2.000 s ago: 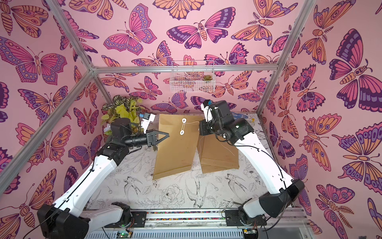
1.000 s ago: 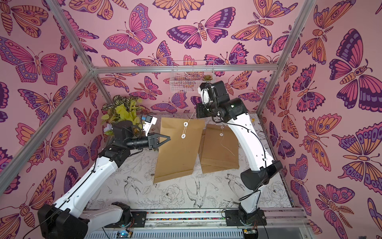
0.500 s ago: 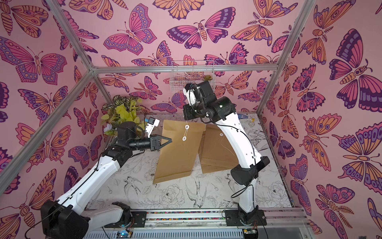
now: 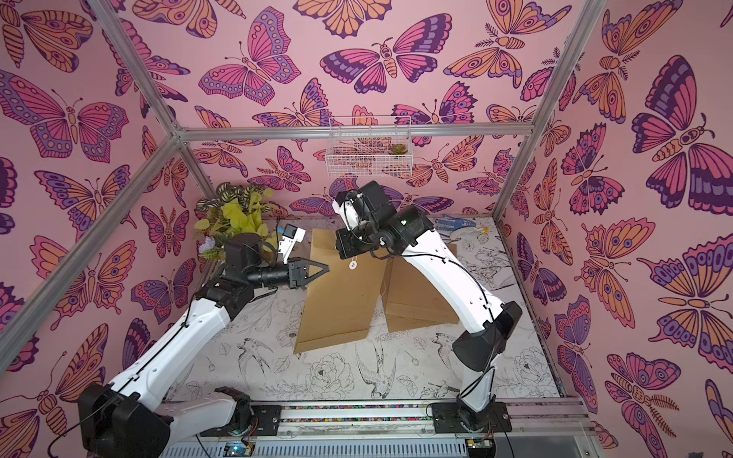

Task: Close the mouth of the file bag
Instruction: Close the file bag.

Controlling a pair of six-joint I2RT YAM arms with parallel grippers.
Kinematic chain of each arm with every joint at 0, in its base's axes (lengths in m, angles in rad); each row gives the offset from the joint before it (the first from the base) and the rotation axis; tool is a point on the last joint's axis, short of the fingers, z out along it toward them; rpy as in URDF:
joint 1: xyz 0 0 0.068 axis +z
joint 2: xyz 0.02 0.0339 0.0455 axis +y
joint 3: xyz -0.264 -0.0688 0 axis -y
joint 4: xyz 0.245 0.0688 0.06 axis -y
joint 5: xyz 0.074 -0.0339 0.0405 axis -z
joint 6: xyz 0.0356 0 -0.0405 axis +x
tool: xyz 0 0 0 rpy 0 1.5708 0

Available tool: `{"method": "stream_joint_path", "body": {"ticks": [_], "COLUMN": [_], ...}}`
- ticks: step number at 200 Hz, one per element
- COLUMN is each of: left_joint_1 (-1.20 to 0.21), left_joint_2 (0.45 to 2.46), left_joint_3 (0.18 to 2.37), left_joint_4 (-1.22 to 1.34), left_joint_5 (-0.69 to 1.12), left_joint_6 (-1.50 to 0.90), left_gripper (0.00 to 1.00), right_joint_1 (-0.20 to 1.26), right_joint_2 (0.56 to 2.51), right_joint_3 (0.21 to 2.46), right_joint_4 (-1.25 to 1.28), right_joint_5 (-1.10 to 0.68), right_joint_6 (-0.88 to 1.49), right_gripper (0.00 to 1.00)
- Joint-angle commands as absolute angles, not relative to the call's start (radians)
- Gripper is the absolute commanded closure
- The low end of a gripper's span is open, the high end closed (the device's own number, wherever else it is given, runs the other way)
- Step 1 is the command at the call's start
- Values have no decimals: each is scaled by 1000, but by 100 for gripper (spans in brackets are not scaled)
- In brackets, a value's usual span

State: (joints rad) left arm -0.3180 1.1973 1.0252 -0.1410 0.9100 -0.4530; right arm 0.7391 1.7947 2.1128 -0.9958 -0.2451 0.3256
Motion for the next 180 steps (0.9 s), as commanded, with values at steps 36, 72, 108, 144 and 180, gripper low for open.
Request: {"method": "stream_joint_path", "body": {"ticks": [36,72,108,144,180], "left_joint_1": [-301,-299,-299,-299,-299], "left_joint_2": [1195,1202,1206,1196,1197], "left_joint_3": [1069,1073,1075,1076,1088], "left_joint_4": [-117,-117,-117,-118,-117], "left_joint_5": [911,910,913,910,904], "left_joint_6": [-453,-457,-460,-462,-465], "left_gripper": [100,100,100,100,100], "right_joint_1": [724,679,669,670,670], "right_joint_2": [1604,1491,1457,1457,1440], "right_joint_3": [1887,1751,1680,1670,1588], "right_joint_4": [-859,-773,-707,-727,-704], "right_joint_5": [-321,-306,-271,-231,-206], "right_joint_6": [375,405,439,430,451], "right_gripper": [100,100,100,100,100]}}
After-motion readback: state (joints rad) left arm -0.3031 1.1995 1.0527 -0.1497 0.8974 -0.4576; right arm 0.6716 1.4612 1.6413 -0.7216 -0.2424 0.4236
